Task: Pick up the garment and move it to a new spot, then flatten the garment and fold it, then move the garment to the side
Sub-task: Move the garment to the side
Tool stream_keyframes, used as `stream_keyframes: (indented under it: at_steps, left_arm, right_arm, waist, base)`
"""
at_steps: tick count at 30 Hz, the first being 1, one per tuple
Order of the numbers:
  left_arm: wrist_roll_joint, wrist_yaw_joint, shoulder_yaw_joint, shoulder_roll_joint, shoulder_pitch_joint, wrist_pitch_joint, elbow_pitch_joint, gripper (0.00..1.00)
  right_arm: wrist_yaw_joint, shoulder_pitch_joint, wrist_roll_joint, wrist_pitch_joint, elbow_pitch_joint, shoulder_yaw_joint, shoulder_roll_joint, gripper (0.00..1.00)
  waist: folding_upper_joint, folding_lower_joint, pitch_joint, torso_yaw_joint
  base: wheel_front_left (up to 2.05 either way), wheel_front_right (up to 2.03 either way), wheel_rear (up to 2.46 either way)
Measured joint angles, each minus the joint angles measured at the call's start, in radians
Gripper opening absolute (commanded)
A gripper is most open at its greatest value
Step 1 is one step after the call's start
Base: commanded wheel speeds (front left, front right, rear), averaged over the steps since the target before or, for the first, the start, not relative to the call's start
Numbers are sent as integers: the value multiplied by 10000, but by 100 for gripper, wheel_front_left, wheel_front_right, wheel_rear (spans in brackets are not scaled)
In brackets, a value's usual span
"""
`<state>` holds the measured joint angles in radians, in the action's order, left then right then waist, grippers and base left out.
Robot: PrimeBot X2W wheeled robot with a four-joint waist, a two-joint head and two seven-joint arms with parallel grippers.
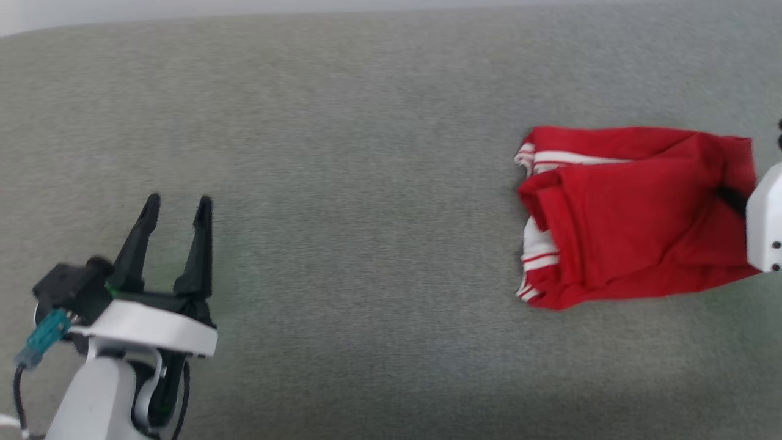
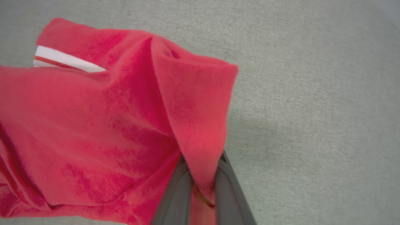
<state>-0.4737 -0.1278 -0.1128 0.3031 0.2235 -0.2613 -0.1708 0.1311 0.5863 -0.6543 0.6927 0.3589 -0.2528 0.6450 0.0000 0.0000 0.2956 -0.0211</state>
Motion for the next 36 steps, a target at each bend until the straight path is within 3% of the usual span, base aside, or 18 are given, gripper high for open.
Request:
stream_keyframes:
  at_steps: [12, 22, 29, 36]
  left_arm:
    - [-61, 0, -1864, 568, 1718, 0, -82, 100]
    - [-251, 0, -3289, 955, 3031, 2, -174, 100]
    - [-353, 0, -3948, 1091, 3752, 0, -288, 100]
    - [-564, 0, -4322, 1193, 4202, 0, -362, 100]
  right_arm:
    - [0, 1012, 1039, -999, 777, 512, 635, 0]
    - [0, 2013, 2372, -2416, 2215, 984, 1028, 0]
    - [0, 2846, 4027, -3413, 3494, 1417, 949, 0]
    - [0, 3533, 5285, -4424, 4876, 1894, 232, 0]
  waist:
    - [0, 0, 664, -1287]
    - [0, 0, 1495, -1780]
    - [0, 0, 2030, -1824]
    - [0, 0, 2418, -1622]
  base:
    - [0, 0, 0]
    - [0, 0, 0]
    - [0, 0, 0]
    - [0, 0, 0]
